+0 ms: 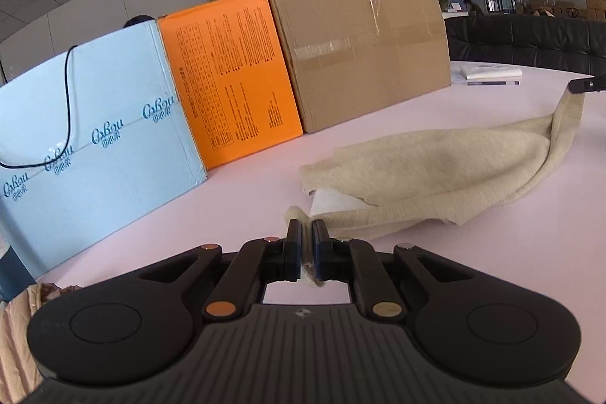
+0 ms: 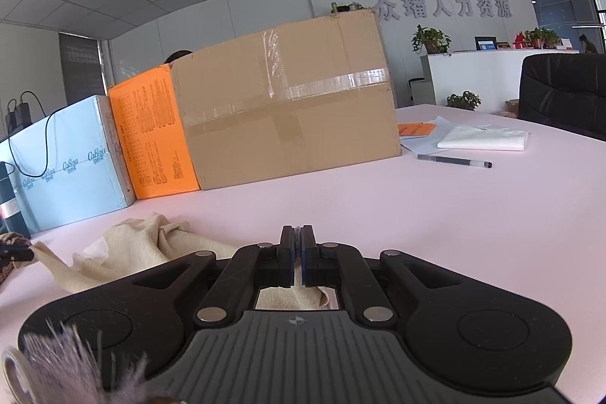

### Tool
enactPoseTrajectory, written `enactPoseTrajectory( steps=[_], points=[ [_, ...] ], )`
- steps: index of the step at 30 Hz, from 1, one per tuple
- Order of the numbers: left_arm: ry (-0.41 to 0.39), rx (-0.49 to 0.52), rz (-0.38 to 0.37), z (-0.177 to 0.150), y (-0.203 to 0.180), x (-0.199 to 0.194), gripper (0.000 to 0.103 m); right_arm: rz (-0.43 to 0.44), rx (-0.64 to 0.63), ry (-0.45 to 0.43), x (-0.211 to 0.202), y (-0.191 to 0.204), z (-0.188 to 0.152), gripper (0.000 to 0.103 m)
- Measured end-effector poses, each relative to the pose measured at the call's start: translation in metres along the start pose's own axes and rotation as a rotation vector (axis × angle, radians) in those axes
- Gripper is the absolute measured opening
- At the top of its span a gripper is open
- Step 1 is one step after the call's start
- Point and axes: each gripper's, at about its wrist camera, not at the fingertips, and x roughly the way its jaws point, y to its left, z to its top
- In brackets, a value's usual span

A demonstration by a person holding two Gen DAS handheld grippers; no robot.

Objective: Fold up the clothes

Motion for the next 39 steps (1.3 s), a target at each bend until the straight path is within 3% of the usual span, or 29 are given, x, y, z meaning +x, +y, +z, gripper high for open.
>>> enactPoseTrajectory(
  steps=[7,11,15,18,20,22,24,25,27,29,33,39],
  points=[
    [-0.109,-0.027,0.118,0.021,0.026,-0.06,0.005,0.126,-0.012,-0.073,-0.03,0.024,0.031,0.003],
    [-0.129,-0.018,0.181,0.017,0.037,-0.099,0.006,0.21,-0.011,-0.082,-0.055,0.034,0.038,0.003],
    [-0.066,0.031,0.248,-0.007,0.041,-0.134,0.008,0.284,-0.035,-0.054,-0.081,0.043,0.034,0.003],
    [0.025,0.07,0.29,-0.035,0.045,-0.153,0.008,0.361,-0.052,0.058,-0.1,0.048,0.022,0.004],
    [0.077,0.093,0.301,-0.054,0.049,-0.169,0.015,0.376,-0.06,0.087,-0.109,0.047,0.011,0.011],
    [0.093,0.101,0.342,-0.064,0.054,-0.18,0.027,0.348,-0.057,0.085,-0.114,0.043,0.004,0.035],
    [0.079,0.067,0.37,-0.063,0.061,-0.19,0.042,0.317,-0.051,0.087,-0.114,0.038,-0.001,0.038],
    [0.066,0.051,0.365,-0.059,0.063,-0.187,0.047,0.302,-0.044,0.093,-0.109,0.038,-0.003,0.038],
    [0.039,0.018,0.353,-0.05,0.066,-0.183,0.075,0.28,-0.01,0.121,-0.091,0.033,-0.002,0.038],
    [0.011,0.017,0.33,-0.036,0.061,-0.171,0.088,0.265,0.022,0.157,-0.067,0.029,0.003,0.039],
    [0.03,0.09,0.233,0.002,0.023,-0.108,0.088,0.265,0.048,0.266,-0.008,0.027,0.01,0.052],
    [0.115,0.136,0.109,0.051,-0.037,0.006,0.088,0.258,0.008,0.392,0.066,0.041,0.021,0.06]
  ],
)
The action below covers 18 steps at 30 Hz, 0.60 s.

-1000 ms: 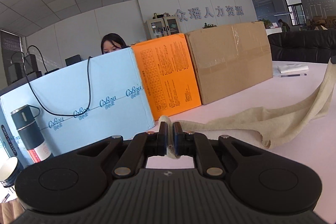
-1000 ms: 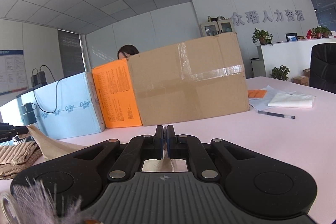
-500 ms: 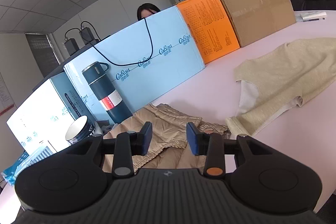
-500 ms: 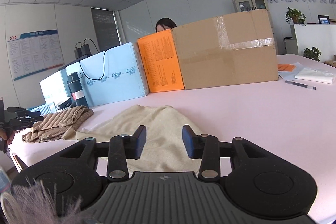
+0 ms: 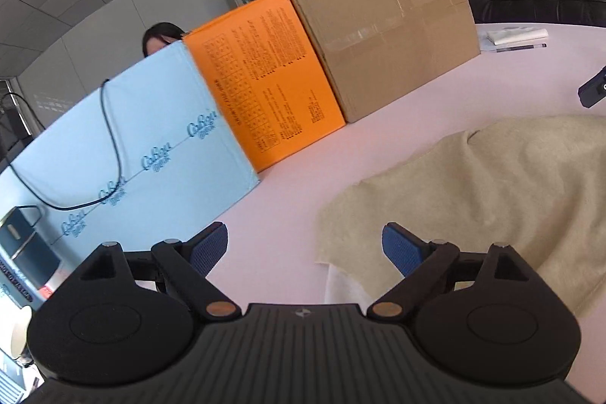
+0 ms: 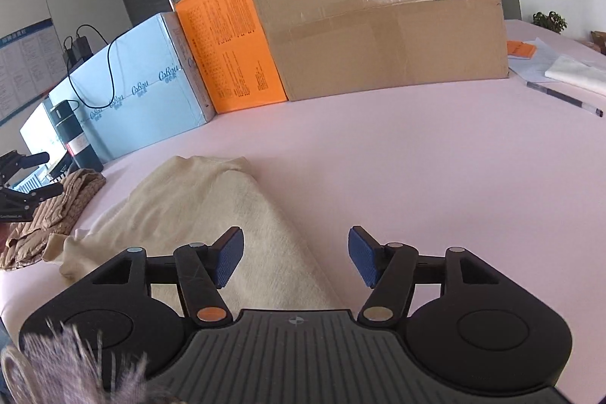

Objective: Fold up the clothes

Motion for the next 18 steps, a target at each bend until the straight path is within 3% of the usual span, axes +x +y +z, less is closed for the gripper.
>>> enactPoseTrajectory(
  steps=[5,6,7,8,9,11,15,18],
  points=[
    [0.081,-0.02,-0.095,0.031,-0.029,0.082,0.088,0.021,-0.045,0.101,0.04,0.004,0.013,0.061],
    [0.067,-0.02,-0.141,0.033,-0.035,0.086,0.088,0.02,-0.072,0.116,0.046,0.008,0.014,0.053],
    [0.053,-0.021,-0.186,0.035,-0.041,0.089,0.088,0.018,-0.106,0.13,0.051,0.014,0.014,0.026],
    [0.04,-0.02,-0.23,0.037,-0.048,0.093,0.088,0.016,-0.14,0.144,0.056,0.02,0.013,0.011],
    [0.023,0.006,-0.231,0.039,-0.055,0.092,0.088,0.007,-0.181,0.138,0.058,0.028,0.013,0.007],
    [-0.011,0.057,-0.233,0.041,-0.07,0.088,0.088,-0.04,-0.357,0.09,0.051,0.061,0.009,0.007],
    [-0.046,0.123,-0.232,0.035,-0.074,0.075,0.088,0.027,-0.747,0.064,0.031,0.137,-0.034,0.007],
    [-0.056,0.109,-0.221,0.03,-0.06,0.064,0.088,0.216,-0.718,0.162,0.021,0.154,-0.05,0.009]
  ],
)
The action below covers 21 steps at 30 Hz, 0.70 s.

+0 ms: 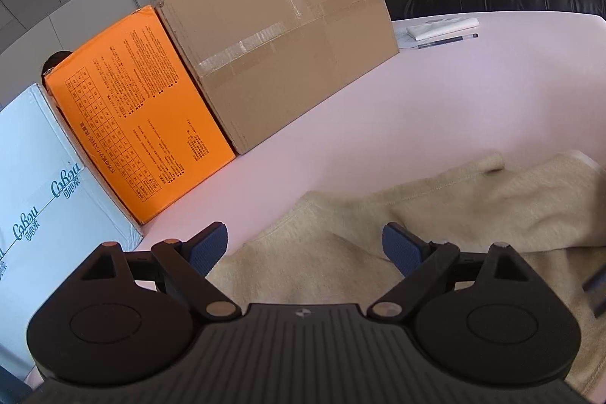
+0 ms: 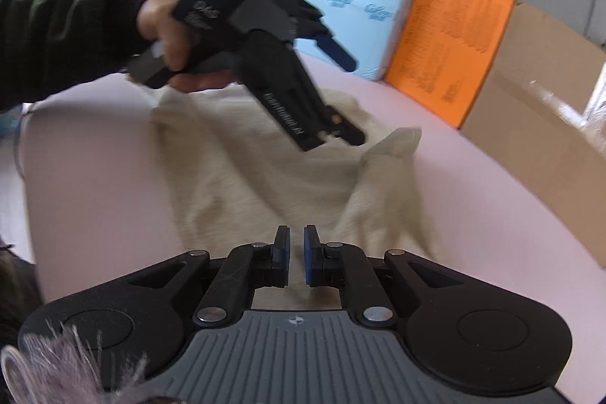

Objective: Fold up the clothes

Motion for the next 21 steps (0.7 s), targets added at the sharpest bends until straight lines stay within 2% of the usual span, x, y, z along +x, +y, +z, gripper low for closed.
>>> enactPoseTrajectory(
  steps=[3,5,7,8,9,11,14,17,18,19,21],
  points=[
    [-0.004,-0.024,0.012,-0.007,0.011,-0.01,0.089,0.076,0.053,-0.036,-0.013,0.005,-0.003,0.009],
    [-0.002,-0.028,0.018,-0.011,0.014,-0.013,0.09,0.005,0.124,-0.109,-0.028,-0.015,0.0,0.011],
    [0.007,-0.03,0.016,-0.011,0.012,-0.01,0.092,-0.113,0.219,-0.161,-0.039,-0.046,-0.001,0.028],
    [0.011,-0.031,0.013,-0.011,0.01,-0.008,0.092,-0.163,0.259,-0.164,-0.04,-0.063,-0.002,0.028],
    [0.014,-0.028,0.005,-0.012,0.006,-0.006,0.093,-0.203,0.289,-0.155,-0.038,-0.079,-0.003,0.028],
    [0.023,-0.019,-0.006,-0.013,-0.002,-0.001,0.093,-0.257,0.321,-0.08,-0.022,-0.114,-0.008,0.028],
    [0.04,-0.001,-0.013,-0.017,-0.014,0.006,0.093,-0.244,0.354,0.004,0.003,-0.141,-0.017,0.028],
    [0.05,0.026,-0.012,-0.022,-0.019,0.007,0.093,-0.197,0.356,0.04,0.024,-0.147,-0.021,0.03],
    [0.048,0.036,-0.005,-0.023,-0.018,0.005,0.093,-0.163,0.368,0.024,0.026,-0.145,-0.022,0.026],
    [0.046,0.038,0.006,-0.025,-0.015,0.003,0.093,-0.135,0.366,0.015,0.029,-0.141,-0.021,0.006],
    [0.041,0.041,0.029,-0.029,-0.01,-0.001,0.093,-0.159,0.285,0.033,0.029,-0.125,-0.016,0.005]
  ],
)
